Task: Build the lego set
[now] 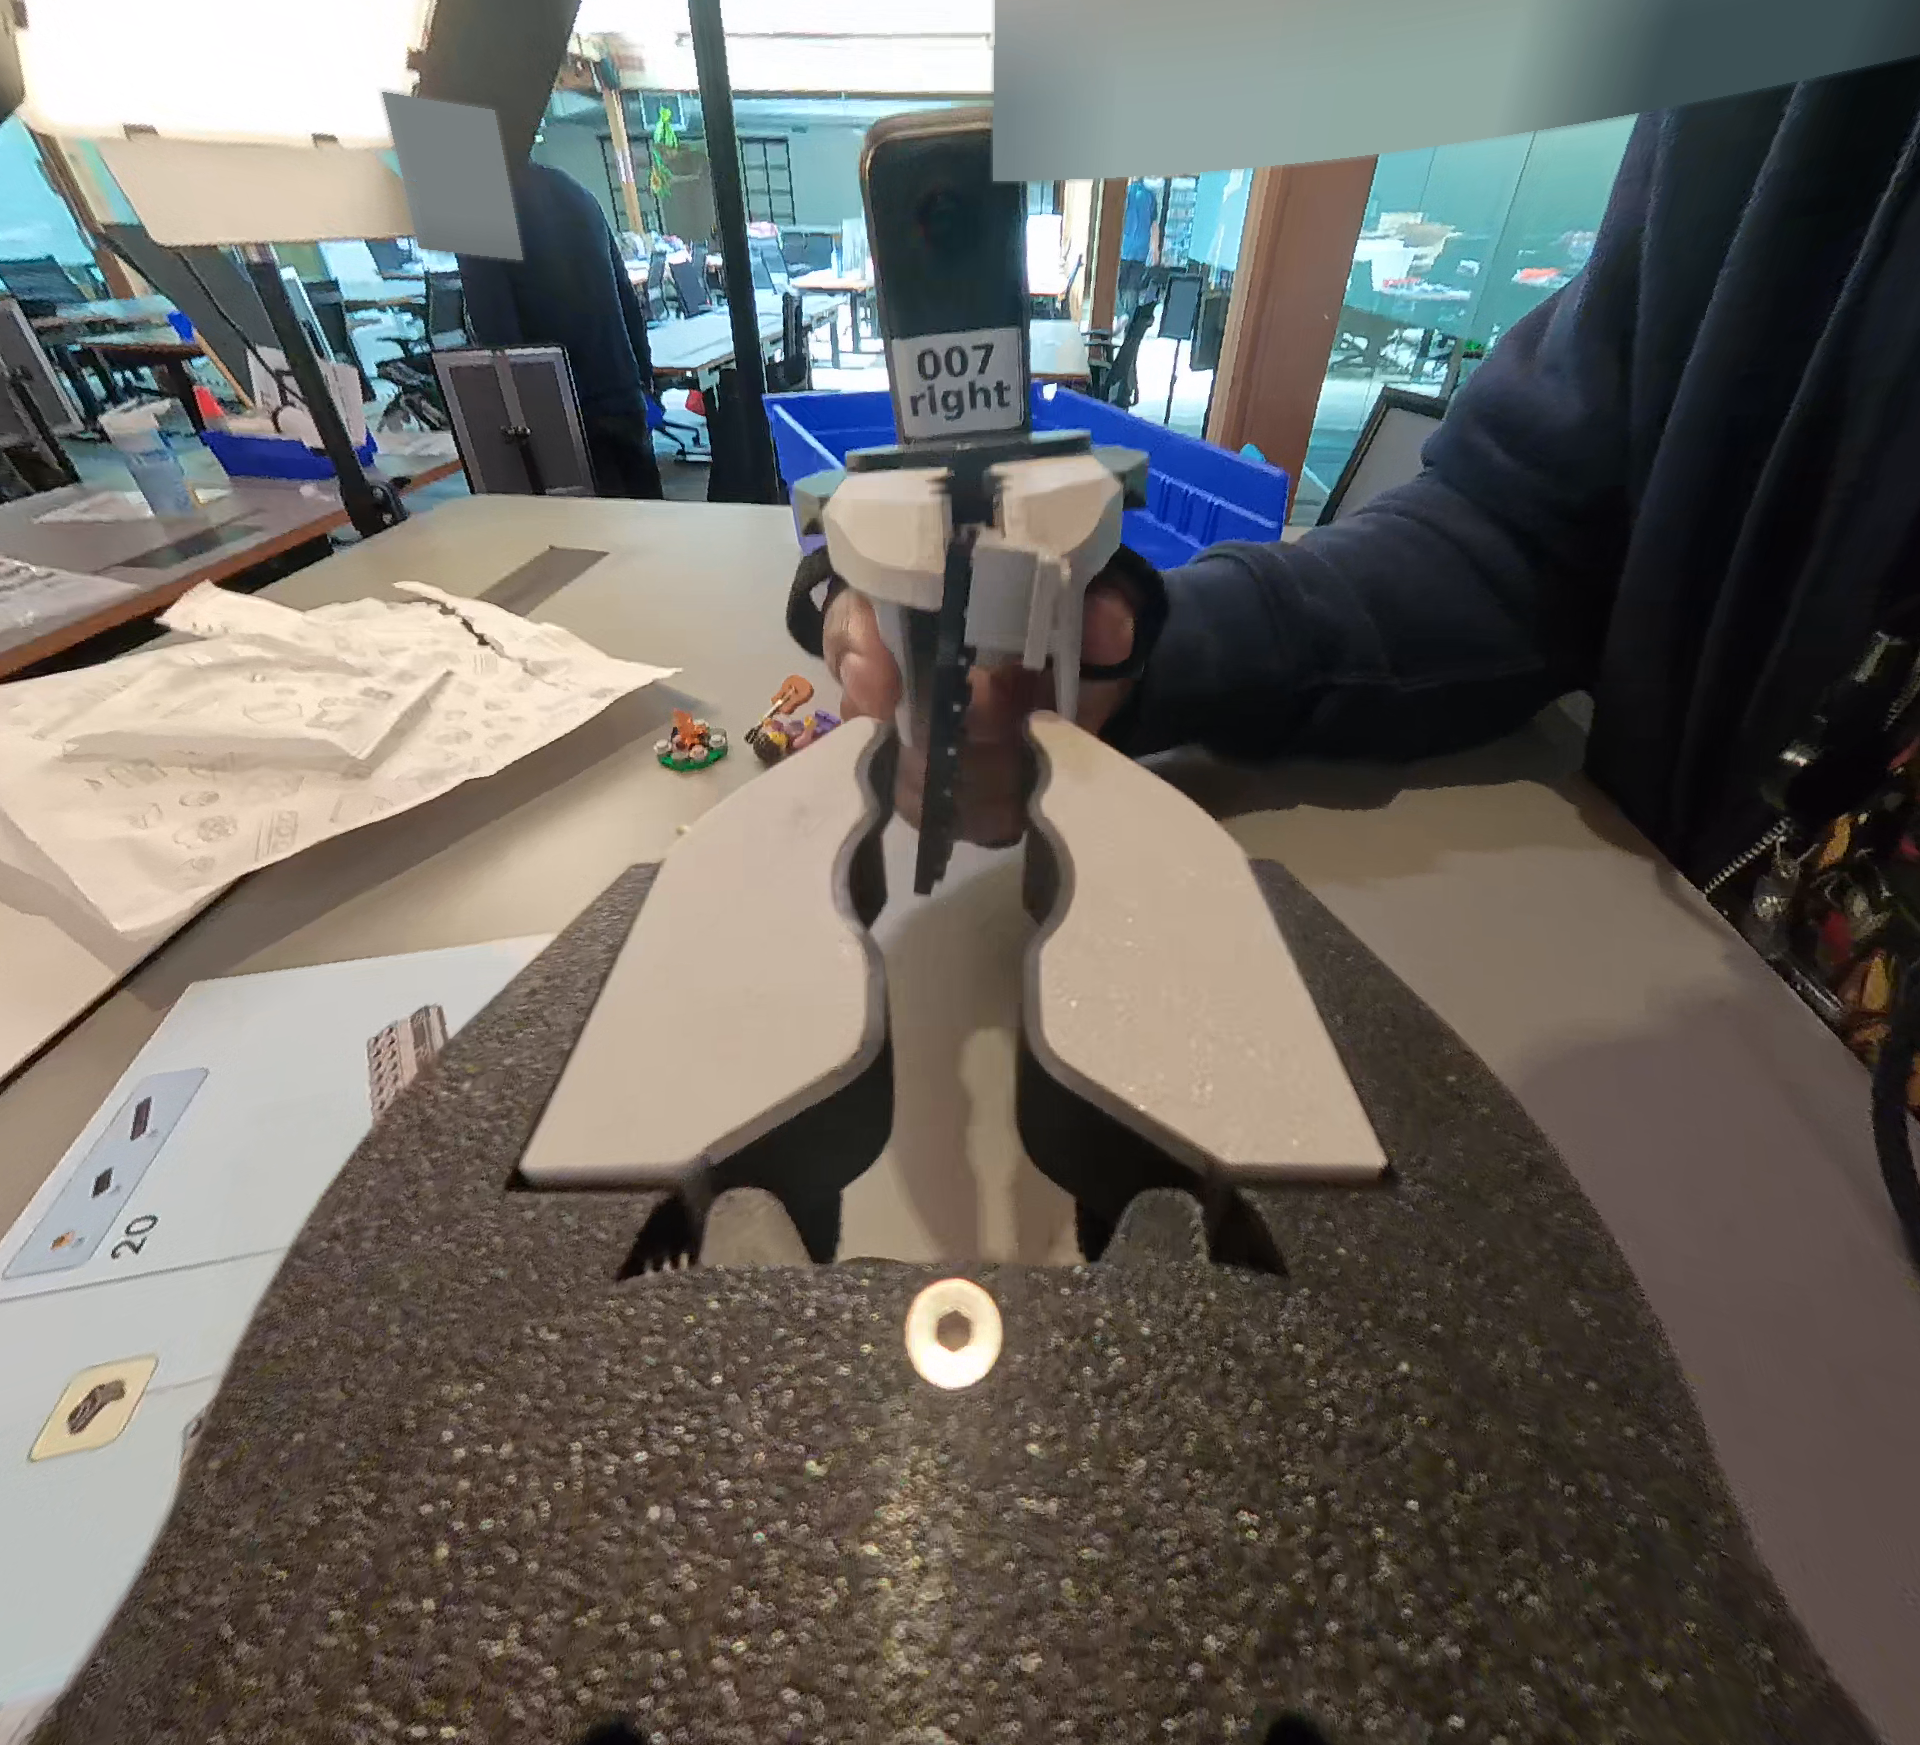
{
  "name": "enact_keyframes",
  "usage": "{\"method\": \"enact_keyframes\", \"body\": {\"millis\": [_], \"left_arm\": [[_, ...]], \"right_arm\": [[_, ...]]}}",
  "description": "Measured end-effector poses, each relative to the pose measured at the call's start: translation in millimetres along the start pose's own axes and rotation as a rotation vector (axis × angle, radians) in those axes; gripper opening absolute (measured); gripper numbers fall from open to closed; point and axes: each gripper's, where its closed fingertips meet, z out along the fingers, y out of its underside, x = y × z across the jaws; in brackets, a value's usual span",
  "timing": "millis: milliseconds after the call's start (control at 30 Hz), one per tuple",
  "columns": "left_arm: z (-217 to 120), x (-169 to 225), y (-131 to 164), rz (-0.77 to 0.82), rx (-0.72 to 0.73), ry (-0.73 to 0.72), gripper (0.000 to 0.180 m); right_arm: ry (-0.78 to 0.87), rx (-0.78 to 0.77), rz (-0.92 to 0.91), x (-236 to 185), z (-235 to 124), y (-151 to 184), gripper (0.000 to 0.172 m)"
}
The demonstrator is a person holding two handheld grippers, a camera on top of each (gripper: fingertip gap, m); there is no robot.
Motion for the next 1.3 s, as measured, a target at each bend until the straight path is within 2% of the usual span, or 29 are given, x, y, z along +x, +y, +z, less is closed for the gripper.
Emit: {"method": "enact_keyframes", "body": {"millis": [67,167,333,600,1133,1300], "left_arm": [[-3,3,-1,-0.007,0.004,0.019,0.035],[-7,8,-14,0.007,0.057,0.041,0.039],[-5,15,-17,0.060,0.058,0.047,0.027],[-2,19,-12,0.084,0.031,0.065,0.019],[1,18,-12,0.075,0.072,0.091,0.018],[0,9,-12,0.073,0.087,0.041,0.018]], "right_arm": [[0.008,-0.013,-0.012,1,0,2,0.006],[-0.001,-0.025,-0.015,-1,0,4,0.006],[-0.045,-0.061,-0.013,-8,2,10,0.006],[-0.070,-0.085,-0.008,-12,3,15,0.006],[-0.081,-0.079,-0.007,-12,-1,14,0.006],[-0.005,-0.088,0.008,-1,0,15,0.007]]}}
